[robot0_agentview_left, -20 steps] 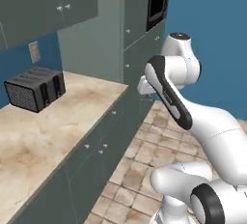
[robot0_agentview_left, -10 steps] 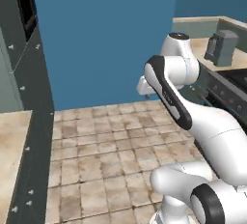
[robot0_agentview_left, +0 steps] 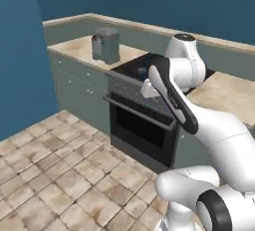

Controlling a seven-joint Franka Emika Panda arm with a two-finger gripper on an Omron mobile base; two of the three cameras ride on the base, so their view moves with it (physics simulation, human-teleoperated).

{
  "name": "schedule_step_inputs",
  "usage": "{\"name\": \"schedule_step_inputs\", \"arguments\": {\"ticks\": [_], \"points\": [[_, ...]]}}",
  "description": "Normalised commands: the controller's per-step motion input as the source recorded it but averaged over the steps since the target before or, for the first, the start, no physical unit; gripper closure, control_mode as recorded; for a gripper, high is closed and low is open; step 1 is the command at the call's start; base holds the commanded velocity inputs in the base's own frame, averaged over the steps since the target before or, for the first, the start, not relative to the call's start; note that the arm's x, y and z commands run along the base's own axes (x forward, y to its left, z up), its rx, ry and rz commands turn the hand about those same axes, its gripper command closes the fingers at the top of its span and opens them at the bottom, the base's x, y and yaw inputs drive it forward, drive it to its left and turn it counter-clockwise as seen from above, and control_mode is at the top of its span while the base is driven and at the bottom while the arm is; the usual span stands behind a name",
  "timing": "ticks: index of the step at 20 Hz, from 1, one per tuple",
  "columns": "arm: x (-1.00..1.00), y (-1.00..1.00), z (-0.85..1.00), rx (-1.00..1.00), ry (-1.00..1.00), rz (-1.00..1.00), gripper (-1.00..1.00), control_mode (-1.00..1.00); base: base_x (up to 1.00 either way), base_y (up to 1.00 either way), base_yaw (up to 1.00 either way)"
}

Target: Navigate to the coffee machine.

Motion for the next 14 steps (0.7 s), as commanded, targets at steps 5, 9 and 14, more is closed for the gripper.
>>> {"name": "schedule_step_inputs", "arguments": {"ticks": [5, 9, 14], "points": [[0.00, 0.00, 0.00, 0.00, 0.00, 0.00, -1.00, 1.00, -0.04, 0.00, -0.94], [0.00, 0.00, 0.00, 0.00, 0.00, 0.00, -1.00, 1.00, 0.00, 0.00, -0.90], [0.00, 0.00, 0.00, 0.00, 0.00, 0.00, -1.00, 1.00, 0.18, -0.51, -0.71]]}}
